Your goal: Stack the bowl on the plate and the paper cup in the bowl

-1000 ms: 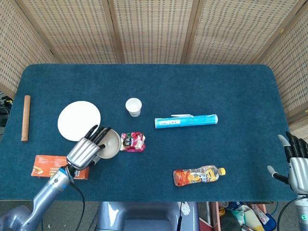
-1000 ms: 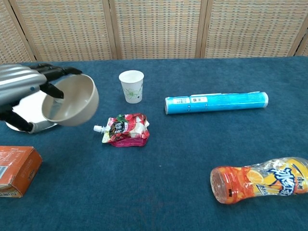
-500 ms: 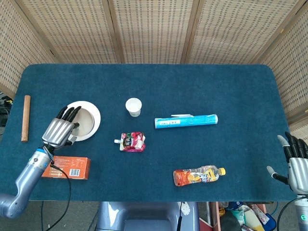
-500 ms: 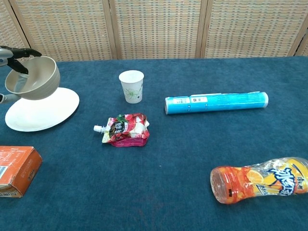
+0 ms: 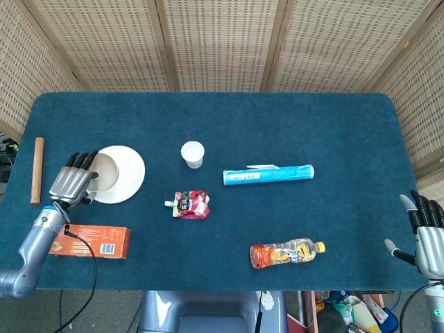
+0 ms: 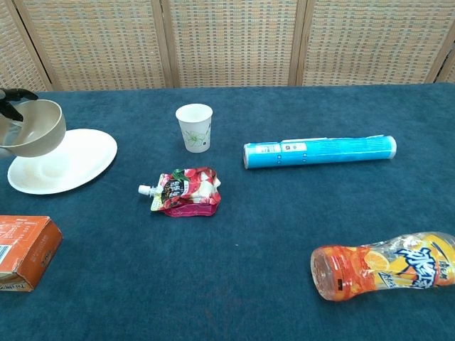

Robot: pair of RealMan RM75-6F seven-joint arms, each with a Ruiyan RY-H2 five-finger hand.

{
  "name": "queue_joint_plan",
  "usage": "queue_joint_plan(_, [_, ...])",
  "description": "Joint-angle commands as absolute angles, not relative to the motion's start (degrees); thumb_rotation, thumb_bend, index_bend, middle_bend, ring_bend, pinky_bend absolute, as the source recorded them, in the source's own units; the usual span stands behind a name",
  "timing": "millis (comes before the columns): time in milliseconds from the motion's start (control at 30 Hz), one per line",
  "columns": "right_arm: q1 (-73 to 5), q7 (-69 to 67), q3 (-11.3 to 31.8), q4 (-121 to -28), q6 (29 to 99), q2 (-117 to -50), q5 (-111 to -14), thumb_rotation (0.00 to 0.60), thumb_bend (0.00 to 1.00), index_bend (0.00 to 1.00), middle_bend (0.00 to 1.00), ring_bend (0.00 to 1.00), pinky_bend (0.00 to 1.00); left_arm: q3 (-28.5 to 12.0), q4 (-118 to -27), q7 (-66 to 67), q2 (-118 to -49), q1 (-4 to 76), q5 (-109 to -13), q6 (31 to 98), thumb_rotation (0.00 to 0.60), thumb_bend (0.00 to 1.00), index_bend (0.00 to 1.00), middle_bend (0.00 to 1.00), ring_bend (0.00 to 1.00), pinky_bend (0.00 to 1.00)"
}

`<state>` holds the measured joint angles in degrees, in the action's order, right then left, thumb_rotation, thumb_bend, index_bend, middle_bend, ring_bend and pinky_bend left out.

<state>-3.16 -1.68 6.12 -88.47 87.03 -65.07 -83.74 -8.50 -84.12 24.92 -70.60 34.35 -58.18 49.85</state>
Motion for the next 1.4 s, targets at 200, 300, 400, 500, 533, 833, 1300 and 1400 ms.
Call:
queue_joint_plan(200, [-3.18, -2.28, 6.23, -88.64, 86.79, -64.74, -83.45, 0.6, 0.17, 0.06, 0.0, 0.0, 0.0, -7.68, -80.73, 29.71, -72.89, 37.8, -50.31, 47.26, 0.6, 0.42, 0.67, 0.0, 0.0, 0.0])
queue_joint_plan(300, [-3.16, -2.58, 6.23, -88.49, 86.78, -64.72, -83.44, 0.6, 0.17, 0.06, 0.0, 0.0, 0.0, -7.62, -80.12, 30.39, -73.59, 38.65, -48.86, 47.09, 0.6, 0.42, 0.67, 0.0, 0.0, 0.0])
queue_joint_plan(400, [-3.19, -2.8, 6.29, -88.54, 86.78, -64.61, -83.46, 0.6, 0.17, 0.06, 0.0, 0.0, 0.0, -7.58, -79.77, 30.79, -73.99, 39.24, -47.74, 46.78, 0.6, 0.42, 0.67, 0.0, 0.0, 0.0])
queue_joint_plan(500, [-3.21, -2.94, 6.32, -88.57, 86.7, -64.49, -83.37, 0.6, 0.17, 0.06, 0.0, 0.0, 0.0, -7.49, -79.34, 31.22, -74.54, 39.94, -46.33, 46.31, 0.6, 0.42, 0.67, 0.0, 0.0, 0.0])
queue_joint_plan(533, [-3.2, -2.97, 6.31, -88.52, 86.67, -64.5, -83.35, 0.6, 0.17, 0.06, 0.0, 0.0, 0.0, -7.41, -79.19, 31.36, -74.76, 40.12, -45.93, 46.17, 0.6, 0.42, 0.67, 0.0, 0.0, 0.0])
queue_joint_plan(833, [-3.02, -4.35, 6.28, -87.82, 86.6, -64.45, -83.17, 0.6, 0.17, 0.06, 0.0, 0.0, 0.0, -6.57, -76.7, 33.49, -76.25, 42.21, -41.81, 45.76, 0.6, 0.42, 0.67, 0.0, 0.0, 0.0])
queue_joint_plan(1300, [-3.03, -5.57, 6.44, -86.88, 85.92, -64.58, -82.38, 0.6, 0.17, 0.06, 0.0, 0.0, 0.0, -5.58, -72.58, 32.85, -79.84, 44.58, -39.26, 43.93, 0.6, 0.42, 0.67, 0.0, 0.0, 0.0])
queue_joint_plan(1400, [-3.01, -5.7, 6.59, -86.79, 85.98, -64.54, -82.22, 0.6, 0.17, 0.06, 0.0, 0.0, 0.0, -5.21, -72.33, 32.84, -80.02, 44.71, -39.32, 43.97, 0.6, 0.37, 0.58, 0.0, 0.0, 0.0])
